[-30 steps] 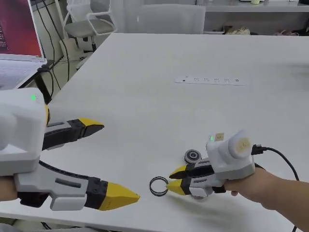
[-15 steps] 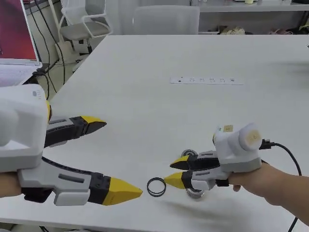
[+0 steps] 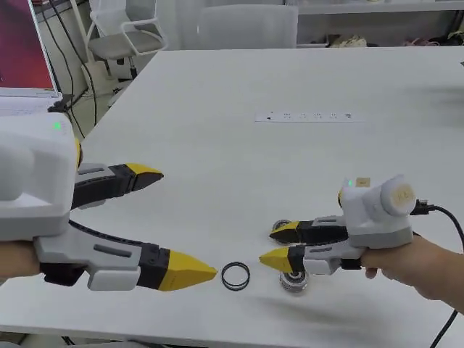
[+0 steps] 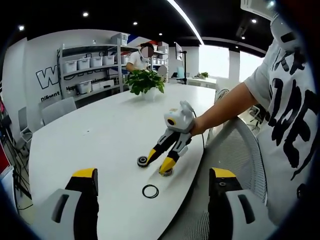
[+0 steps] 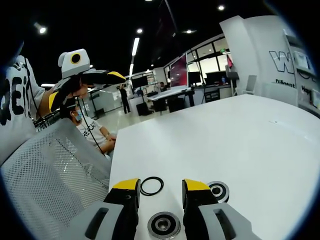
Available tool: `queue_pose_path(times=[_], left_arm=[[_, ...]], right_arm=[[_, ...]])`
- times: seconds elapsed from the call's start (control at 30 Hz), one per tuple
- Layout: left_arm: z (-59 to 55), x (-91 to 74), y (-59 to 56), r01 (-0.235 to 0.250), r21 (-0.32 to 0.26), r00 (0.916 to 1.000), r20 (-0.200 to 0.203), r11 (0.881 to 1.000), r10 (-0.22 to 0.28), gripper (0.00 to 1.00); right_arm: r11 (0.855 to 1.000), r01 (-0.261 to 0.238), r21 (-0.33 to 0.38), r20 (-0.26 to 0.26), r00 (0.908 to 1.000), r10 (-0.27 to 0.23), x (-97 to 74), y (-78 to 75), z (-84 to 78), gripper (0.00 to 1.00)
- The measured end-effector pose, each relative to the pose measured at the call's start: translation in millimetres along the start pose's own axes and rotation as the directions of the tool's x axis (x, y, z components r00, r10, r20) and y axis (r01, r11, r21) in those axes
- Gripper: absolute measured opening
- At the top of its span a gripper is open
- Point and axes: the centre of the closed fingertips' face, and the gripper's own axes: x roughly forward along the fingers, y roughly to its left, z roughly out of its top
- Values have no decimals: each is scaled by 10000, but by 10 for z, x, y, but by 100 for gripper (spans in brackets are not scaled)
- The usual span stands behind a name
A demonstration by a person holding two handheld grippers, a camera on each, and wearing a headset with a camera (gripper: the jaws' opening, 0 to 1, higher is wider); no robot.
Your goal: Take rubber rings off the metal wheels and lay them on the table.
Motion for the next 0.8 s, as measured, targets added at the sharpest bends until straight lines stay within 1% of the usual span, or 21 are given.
queue_pose_path(times=[0.17, 0.3, 0.6, 0.7, 0.8], left_arm=[[52, 63, 43, 88, 40, 9999, 77, 10000, -88, 89], [86, 128, 82, 207, -137, 9996, 191, 9997, -205, 88], [145, 284, 133, 432, -195, 9989, 188, 9989, -428, 87], [144, 355, 157, 505, -105, 9987, 99, 9987, -504, 86], [151, 414, 164, 629, -194, 9979, 136, 9978, -626, 86]], right_arm=[[9998, 182, 53, 118, 9998, -183, -59, -54, 28, 32], [9995, 292, 99, 223, 9993, -294, -111, -82, 40, 32], [9978, 630, 202, 346, 9974, -637, -253, -177, 59, 32], [9966, 789, 223, 354, 9962, -796, -315, -227, 56, 32], [9955, 905, 286, 397, 9950, -916, -359, -254, 62, 32]])
